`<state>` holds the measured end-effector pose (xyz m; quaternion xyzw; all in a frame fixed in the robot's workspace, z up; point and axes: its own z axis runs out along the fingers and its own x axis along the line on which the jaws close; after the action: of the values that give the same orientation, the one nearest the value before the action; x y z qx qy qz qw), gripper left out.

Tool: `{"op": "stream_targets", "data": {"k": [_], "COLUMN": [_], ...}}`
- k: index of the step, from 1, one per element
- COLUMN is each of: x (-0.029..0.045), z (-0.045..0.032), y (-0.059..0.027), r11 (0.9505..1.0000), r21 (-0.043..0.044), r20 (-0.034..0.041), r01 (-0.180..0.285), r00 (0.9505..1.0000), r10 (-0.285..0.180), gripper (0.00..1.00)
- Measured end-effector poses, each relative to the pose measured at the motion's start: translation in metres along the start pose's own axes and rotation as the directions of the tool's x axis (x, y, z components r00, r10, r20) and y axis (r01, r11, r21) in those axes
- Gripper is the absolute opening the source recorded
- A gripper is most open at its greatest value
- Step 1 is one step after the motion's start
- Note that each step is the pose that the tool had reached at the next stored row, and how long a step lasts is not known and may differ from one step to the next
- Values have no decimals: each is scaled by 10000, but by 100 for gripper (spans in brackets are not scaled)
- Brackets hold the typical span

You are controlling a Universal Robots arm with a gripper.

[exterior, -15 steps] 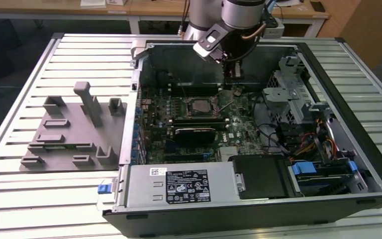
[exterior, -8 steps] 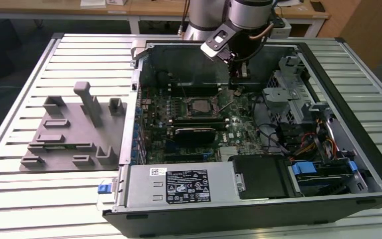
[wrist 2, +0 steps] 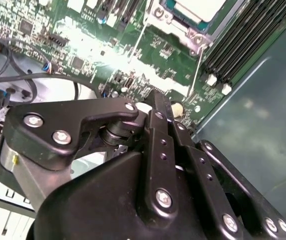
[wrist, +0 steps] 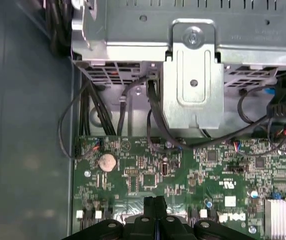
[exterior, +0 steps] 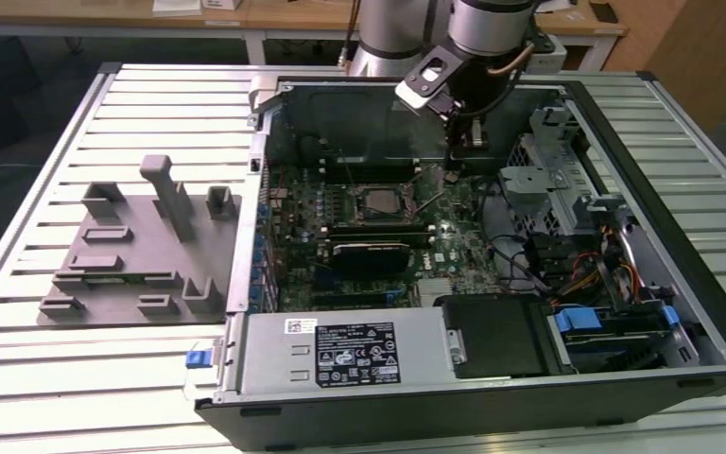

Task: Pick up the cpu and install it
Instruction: 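Close the cpu cover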

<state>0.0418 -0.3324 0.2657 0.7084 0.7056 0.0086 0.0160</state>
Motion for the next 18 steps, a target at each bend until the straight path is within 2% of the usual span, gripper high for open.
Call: {"op": "stream_targets", "data": {"k": [5,15,18], "x": [1,3,3], "z": [41,211,218], "y": [33,39,39], "r11": [10000,10000,10000], "r21": [1,1,1], "r20": [4,4,5], "r01": [-1,0,-1], "r00": [10000,10000,10000], "r10": [1,0,1], "gripper": [11,11,11]}}
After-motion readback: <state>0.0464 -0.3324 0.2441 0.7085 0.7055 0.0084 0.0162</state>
